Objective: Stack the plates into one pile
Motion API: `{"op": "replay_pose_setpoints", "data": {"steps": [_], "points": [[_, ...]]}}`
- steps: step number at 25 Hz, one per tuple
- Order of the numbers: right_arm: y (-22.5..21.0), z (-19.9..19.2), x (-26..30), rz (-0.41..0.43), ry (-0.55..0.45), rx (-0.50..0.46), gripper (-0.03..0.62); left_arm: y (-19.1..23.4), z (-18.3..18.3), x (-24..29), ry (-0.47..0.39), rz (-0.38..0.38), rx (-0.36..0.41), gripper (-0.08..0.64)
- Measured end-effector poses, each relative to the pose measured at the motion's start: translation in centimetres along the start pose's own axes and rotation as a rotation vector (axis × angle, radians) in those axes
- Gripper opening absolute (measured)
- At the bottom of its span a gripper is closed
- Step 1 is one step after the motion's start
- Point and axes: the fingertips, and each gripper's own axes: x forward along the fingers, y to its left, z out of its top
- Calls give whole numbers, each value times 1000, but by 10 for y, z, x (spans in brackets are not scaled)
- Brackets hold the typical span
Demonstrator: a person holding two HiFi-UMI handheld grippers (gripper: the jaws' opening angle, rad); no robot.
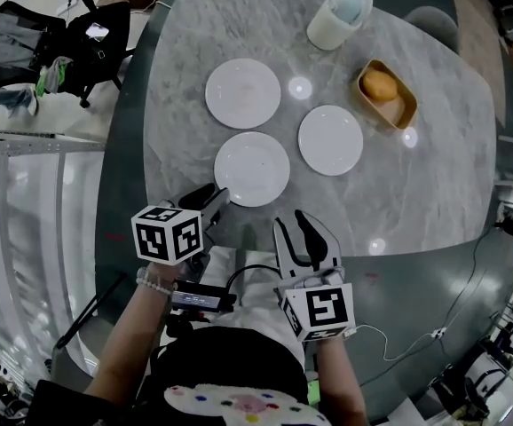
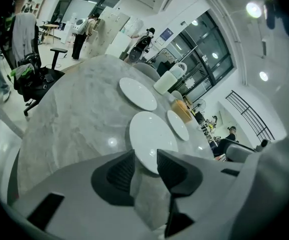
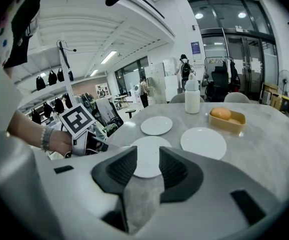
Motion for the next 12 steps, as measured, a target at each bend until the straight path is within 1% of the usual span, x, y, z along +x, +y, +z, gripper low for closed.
{"op": "replay_pose_setpoints", "data": {"steps": [5, 10, 12], "points": [[-4, -6, 1, 2, 9, 16, 123, 6, -9, 7, 14, 12, -57, 144], [-7, -12, 2, 1, 17, 35, 123, 6, -9, 8, 6, -2, -136, 144], [-8, -15, 2, 2, 24, 44, 123, 7, -8, 9, -1, -11, -180, 144]]}}
